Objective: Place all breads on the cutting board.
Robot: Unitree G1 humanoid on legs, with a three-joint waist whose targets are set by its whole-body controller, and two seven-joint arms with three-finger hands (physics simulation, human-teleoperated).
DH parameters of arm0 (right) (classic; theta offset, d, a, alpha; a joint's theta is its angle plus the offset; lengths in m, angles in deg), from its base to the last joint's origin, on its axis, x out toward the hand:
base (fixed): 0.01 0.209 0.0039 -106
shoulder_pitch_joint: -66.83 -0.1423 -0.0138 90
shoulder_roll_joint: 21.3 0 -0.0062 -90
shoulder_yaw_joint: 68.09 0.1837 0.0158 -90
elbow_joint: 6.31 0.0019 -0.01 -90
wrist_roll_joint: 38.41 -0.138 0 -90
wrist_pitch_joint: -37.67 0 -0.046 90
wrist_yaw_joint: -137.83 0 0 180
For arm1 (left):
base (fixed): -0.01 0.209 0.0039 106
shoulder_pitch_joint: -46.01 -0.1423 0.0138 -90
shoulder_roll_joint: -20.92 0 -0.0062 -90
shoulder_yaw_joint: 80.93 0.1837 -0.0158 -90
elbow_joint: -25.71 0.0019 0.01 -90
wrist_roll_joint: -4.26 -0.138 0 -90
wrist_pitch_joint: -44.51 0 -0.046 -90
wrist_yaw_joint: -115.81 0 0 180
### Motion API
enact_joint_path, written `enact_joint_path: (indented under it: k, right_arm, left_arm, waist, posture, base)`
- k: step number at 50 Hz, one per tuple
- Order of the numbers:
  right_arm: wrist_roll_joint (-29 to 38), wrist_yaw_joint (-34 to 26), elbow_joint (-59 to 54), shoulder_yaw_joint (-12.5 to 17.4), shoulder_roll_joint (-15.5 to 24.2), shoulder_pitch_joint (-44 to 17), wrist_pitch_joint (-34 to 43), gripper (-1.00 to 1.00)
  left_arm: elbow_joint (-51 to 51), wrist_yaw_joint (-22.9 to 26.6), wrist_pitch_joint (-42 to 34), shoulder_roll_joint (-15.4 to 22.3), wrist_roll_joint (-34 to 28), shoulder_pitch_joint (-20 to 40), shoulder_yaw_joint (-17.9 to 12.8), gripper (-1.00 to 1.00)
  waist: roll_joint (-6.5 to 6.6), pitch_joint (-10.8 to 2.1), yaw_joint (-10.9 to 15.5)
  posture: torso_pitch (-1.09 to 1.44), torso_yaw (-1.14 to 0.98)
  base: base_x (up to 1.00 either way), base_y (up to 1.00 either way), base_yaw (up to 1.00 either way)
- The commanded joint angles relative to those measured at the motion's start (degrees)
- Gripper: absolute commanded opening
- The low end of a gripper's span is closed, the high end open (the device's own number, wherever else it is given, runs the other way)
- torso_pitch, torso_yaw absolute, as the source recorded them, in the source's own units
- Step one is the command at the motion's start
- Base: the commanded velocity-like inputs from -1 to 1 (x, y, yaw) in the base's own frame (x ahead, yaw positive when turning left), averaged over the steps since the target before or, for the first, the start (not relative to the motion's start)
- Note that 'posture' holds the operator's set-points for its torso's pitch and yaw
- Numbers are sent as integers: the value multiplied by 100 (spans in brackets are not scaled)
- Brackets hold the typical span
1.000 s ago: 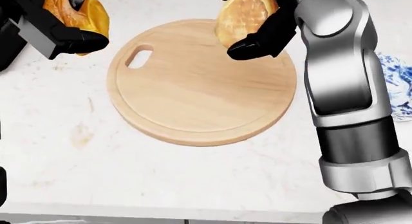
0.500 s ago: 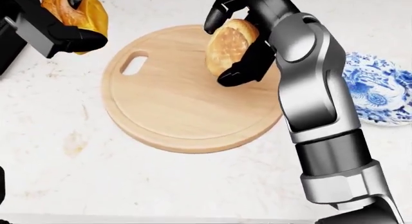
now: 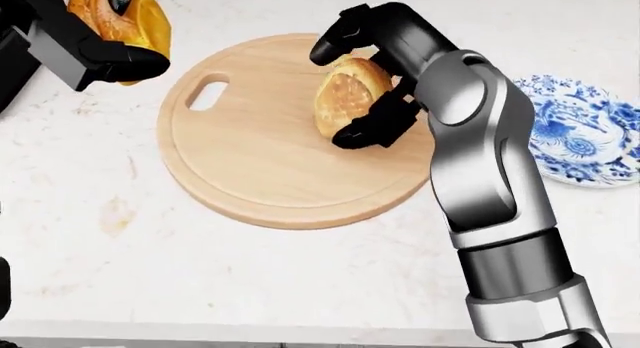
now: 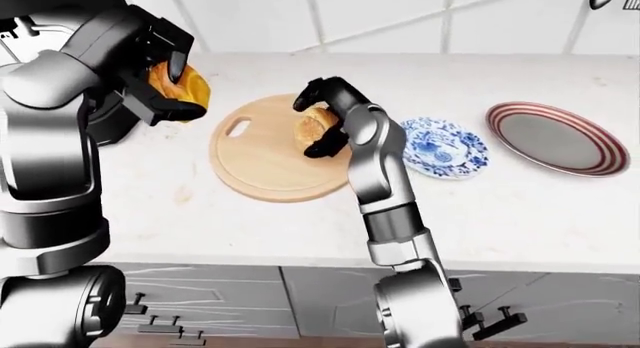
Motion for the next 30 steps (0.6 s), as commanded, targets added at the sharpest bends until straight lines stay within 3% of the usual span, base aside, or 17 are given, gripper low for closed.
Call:
enact_joint_path:
  k: [1, 5, 10, 20, 22, 24, 30]
  right_arm:
    - [65, 6, 260, 46, 35, -190, -114, 46]
    - [122, -110, 342, 35, 16, -145, -115, 68]
    - [161, -256, 509, 80, 43, -168, -49, 80]
    - [233, -934, 1605, 239, 274, -314, 472, 80]
    - [203, -1020, 1754, 274, 325, -337, 565, 84]
    - [171, -1124, 1939, 318, 396, -327, 659, 100]
    - [74, -1223, 2185, 358, 522, -332, 823, 100]
  left_arm:
    - [-217, -137, 181, 66, -15, 253, -106, -100]
    - [-177, -160, 187, 69, -13, 269, -115, -100]
    - [-206, -153, 158, 43, -23, 280, -82, -100]
    - [52, -278, 300, -285, -123, 420, 125, -100]
    - [165, -320, 374, -387, -167, 453, 185, -100]
    - [315, -358, 486, -544, -241, 477, 309, -100]
    - [768, -485, 798, -838, -442, 539, 412, -100]
  waist:
    - [23, -213, -1]
    - [26, -221, -4]
    - [29, -229, -6]
    - [7, -214, 7]
    - [-5, -214, 8]
    - [-17, -213, 11]
    - [-48, -222, 15]
  posture:
    - [0, 0]
    - [0, 0]
    - [0, 0]
    - [0, 0]
    - [0, 0]
    - [0, 0]
    - [0, 0]
  base:
    - [0, 0, 0]
    - [0, 0, 0]
    - [0, 0, 0]
    - [0, 0, 0]
    - [0, 0, 0]
    - [0, 0, 0]
    - [0, 0, 0]
